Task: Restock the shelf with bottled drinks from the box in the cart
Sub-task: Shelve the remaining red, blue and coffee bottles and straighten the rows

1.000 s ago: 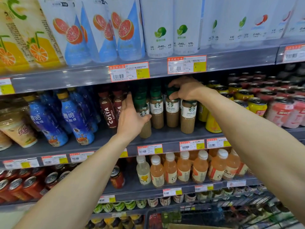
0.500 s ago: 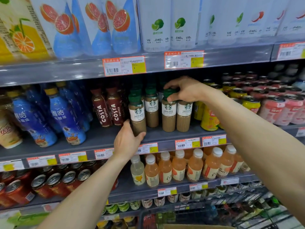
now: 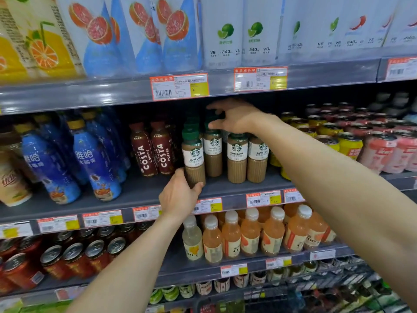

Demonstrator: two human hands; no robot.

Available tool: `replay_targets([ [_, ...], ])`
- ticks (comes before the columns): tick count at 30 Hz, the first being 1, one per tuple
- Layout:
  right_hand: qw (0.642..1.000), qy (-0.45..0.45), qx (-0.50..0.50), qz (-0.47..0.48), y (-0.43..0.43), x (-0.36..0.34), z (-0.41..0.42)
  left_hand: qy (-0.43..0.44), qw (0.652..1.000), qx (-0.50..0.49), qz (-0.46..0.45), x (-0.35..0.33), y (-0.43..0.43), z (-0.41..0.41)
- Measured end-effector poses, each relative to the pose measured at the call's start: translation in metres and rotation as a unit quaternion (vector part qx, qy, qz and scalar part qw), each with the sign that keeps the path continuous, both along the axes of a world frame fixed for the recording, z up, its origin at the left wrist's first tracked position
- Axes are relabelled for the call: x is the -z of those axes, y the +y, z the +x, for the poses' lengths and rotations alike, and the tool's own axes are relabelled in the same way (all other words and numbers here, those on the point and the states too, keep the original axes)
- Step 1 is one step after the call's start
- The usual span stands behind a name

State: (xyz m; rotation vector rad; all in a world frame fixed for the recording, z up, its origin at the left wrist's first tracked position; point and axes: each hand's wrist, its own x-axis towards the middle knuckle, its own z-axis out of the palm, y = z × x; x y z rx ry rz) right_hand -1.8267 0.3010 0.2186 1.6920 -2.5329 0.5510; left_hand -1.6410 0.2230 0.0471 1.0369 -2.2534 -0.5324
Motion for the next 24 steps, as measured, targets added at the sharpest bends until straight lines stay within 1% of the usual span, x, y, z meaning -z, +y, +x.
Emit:
replay_targets([
  [4,0.997,0.06,-0.009,0.043,-0.021,0.003,0.004,-0.009,1.0,-0.003,-0.001,0.001,0.0,0.0],
  [7,0.996,0.079,-0.01,0.052,-0.022,0.001,0.004,-0.014,1.0,-0.004,0.001,0.0,0.0,0.0],
  [12,0.998,0.051,-0.019,0.038,-0.012,0.001,0.008,-0.01,1.0,0.001,-0.002,0.0,0.0,0.001],
  [16,0.997,0.039,-0.044,0.042,-0.001,-0.002,0.013,-0.01,1.0,0.007,0.002,-0.001,-0.001,0.001],
  [20,0.997,0.008,-0.062,0.036,0.007,-0.003,0.015,-0.012,1.0,0.011,-0.003,-0.001,-0.001,0.002],
  [24,0.999,-0.006,-0.037,0.007,0.017,-0.002,0.015,-0.011,1.0,0.008,-0.003,-0.001,-0.001,0.001],
])
